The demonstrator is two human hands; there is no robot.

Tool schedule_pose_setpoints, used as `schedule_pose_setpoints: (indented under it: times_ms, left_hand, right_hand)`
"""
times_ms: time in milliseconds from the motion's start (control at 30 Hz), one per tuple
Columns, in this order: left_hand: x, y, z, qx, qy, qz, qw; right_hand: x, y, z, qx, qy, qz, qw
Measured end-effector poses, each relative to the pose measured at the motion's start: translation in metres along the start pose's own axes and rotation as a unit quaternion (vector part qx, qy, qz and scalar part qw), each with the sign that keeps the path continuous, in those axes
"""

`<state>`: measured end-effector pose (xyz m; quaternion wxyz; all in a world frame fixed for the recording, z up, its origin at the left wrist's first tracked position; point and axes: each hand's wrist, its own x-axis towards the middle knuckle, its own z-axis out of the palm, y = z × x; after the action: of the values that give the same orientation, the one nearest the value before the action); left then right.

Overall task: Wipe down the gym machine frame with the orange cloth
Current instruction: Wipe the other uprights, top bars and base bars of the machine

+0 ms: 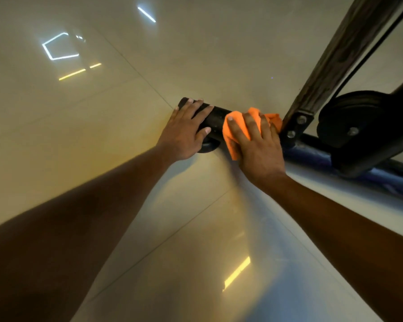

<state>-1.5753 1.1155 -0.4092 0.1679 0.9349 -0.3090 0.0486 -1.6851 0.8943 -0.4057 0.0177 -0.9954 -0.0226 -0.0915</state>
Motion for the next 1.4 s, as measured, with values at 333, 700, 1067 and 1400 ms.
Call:
schedule_pose_setpoints:
  times_ms: [333,700,1067,1400]
  left_hand:
    - [-0.013,0.032,0.002,-0.030,-0.011,-0.018,0.999]
    - [-0.050,0.134,0.009,-0.010,0.010,0.108,0.994]
    - [-0.029,0.269,0.030,0.098,0.050,0.320,0.941]
    - [0.018,0.327,0.055,0.210,0.114,0.321,0.917]
  right_hand:
    - [-0.002,-0.003,-0.032,0.056,-0.074,-0.007,0.996]
    - [-0.109,0.040,-0.060,0.220,-0.009,0.053,0.974]
    - [-0.226,0.155,-0.113,0.181,0.014,0.190,0.965]
    - [-0.236,0.213,-0.101,0.162,0.033,0.267,0.950]
